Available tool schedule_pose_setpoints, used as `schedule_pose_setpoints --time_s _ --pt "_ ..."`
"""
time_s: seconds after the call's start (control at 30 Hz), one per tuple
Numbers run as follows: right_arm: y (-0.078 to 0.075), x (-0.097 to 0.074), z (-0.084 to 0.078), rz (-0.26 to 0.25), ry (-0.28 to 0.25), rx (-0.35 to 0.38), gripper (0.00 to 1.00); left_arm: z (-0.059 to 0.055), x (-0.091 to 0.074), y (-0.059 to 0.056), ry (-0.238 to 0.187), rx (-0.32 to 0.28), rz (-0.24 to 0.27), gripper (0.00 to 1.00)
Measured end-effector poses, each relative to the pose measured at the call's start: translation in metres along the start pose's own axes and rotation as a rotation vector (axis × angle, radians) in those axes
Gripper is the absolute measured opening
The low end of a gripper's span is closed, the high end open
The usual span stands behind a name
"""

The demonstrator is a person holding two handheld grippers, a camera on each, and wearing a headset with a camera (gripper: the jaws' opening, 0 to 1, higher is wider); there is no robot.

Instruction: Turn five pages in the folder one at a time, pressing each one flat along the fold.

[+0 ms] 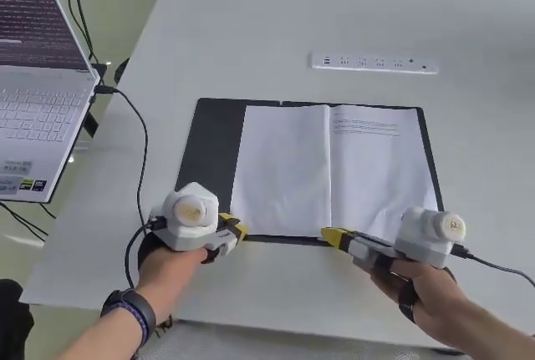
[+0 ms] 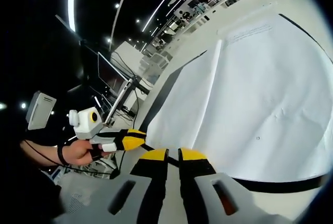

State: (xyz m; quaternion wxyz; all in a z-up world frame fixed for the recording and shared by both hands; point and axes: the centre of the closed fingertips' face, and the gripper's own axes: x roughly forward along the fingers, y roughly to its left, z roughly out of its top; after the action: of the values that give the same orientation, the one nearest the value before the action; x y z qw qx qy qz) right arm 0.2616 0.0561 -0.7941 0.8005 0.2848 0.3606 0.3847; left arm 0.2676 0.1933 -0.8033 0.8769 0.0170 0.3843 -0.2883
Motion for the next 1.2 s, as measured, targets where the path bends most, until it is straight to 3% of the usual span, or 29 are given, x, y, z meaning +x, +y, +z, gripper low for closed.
schedule_pose_setpoints --time_s 0.1,0.43,0.87,1.1,1.2 --pt "0.003 -0.006 0.003 0.002 -0.008 -0.008 0.10 0.006 -0.007 0.000 -0.033 -0.037 0.016 0.16" --pt "0.015 -0.029 0.038 0.006 -0.068 -0.099 0.20 0.019 -0.021 -0.002 -0.068 -0.025 0.039 0.21" --pt "0.005 -0.081 0.065 -0.113 -0.071 -0.279 0.37 0.054 -0.058 -0.004 -0.159 0.003 0.061 0.31" --pt "-0.002 -0.108 0.072 -0.165 -0.039 -0.379 0.44 0.061 -0.072 -0.004 -0.169 0.042 0.066 0.41" --pt "-0.004 -0.117 0.076 -0.174 -0.053 -0.386 0.50 0.063 -0.077 -0.003 -0.177 0.043 0.067 0.43"
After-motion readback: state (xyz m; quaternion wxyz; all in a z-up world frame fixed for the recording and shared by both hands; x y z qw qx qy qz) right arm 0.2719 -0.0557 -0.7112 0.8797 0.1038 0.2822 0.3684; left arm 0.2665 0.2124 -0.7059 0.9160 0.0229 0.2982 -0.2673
